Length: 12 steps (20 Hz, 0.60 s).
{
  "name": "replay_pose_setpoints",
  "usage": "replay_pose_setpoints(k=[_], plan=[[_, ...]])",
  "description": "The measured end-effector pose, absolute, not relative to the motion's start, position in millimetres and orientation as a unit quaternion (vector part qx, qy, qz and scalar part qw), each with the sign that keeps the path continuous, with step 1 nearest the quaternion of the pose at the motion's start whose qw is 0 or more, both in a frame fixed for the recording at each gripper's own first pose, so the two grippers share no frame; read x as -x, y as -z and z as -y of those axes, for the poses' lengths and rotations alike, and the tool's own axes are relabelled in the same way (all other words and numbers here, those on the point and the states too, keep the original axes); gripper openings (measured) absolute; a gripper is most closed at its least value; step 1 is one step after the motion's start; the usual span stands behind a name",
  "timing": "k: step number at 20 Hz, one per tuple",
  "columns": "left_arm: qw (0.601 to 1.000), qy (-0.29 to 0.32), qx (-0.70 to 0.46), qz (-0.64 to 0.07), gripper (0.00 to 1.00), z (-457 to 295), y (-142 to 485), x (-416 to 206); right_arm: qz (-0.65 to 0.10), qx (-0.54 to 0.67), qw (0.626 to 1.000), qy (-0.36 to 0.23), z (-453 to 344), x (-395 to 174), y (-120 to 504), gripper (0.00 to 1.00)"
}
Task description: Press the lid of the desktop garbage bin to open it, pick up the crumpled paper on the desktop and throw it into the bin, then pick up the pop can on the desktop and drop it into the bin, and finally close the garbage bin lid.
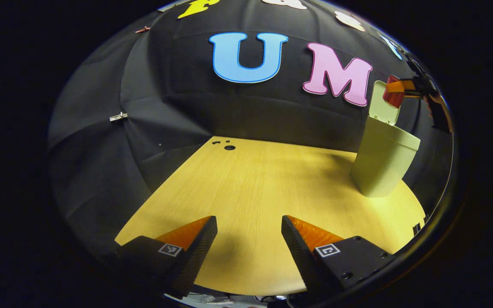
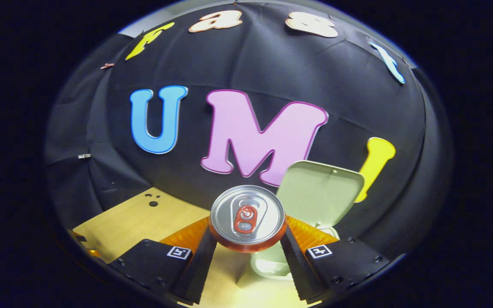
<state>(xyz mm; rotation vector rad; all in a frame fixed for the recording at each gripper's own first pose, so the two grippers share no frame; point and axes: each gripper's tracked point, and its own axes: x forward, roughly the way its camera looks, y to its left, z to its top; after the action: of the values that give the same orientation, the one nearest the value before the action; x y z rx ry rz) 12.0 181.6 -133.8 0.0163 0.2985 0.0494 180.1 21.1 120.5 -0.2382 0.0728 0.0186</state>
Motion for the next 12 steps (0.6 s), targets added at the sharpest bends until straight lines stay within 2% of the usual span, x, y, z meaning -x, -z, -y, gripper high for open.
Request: replay_pose_setpoints(k=[4,5,6,12], plan=[[0.985,-0.043,0.015,-0.166,0.97,-190,146,-5,-0.041,0.106,0.993,0.014,8,-181,-121,0.83],[0.985,-0.045,0.020,-0.166,1.00,-188,145,-6,-0.043,0.106,0.993,0.018,15,-183,-118,0.83],[0.985,-0.046,0.021,-0.165,0.97,-187,144,-8,-0.048,0.106,0.993,0.024,23,-186,-114,0.83],[0.984,-0.062,0.017,-0.167,0.97,-175,139,-23,-0.073,0.097,0.992,0.044,61,-207,-82,0.84]])
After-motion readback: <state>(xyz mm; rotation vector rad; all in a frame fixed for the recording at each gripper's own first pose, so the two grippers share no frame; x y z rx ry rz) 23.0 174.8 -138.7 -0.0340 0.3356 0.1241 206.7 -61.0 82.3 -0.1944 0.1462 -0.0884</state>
